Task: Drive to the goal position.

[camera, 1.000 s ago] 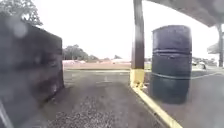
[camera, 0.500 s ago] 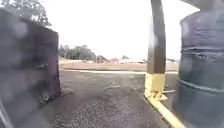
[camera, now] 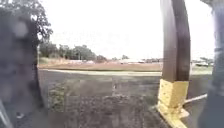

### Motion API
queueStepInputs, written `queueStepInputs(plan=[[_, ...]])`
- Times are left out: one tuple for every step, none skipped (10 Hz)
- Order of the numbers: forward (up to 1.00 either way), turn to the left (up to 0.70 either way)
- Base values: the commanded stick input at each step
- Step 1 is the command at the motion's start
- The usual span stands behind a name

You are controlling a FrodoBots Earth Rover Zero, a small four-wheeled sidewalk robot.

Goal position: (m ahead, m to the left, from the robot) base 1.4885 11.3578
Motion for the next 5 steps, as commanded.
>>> queueStepInputs(plan=[[1.00, 0.00], [1.00, 0.04], [1.00, 0.24], [1.00, 0.40], [1.00, 0.40]])
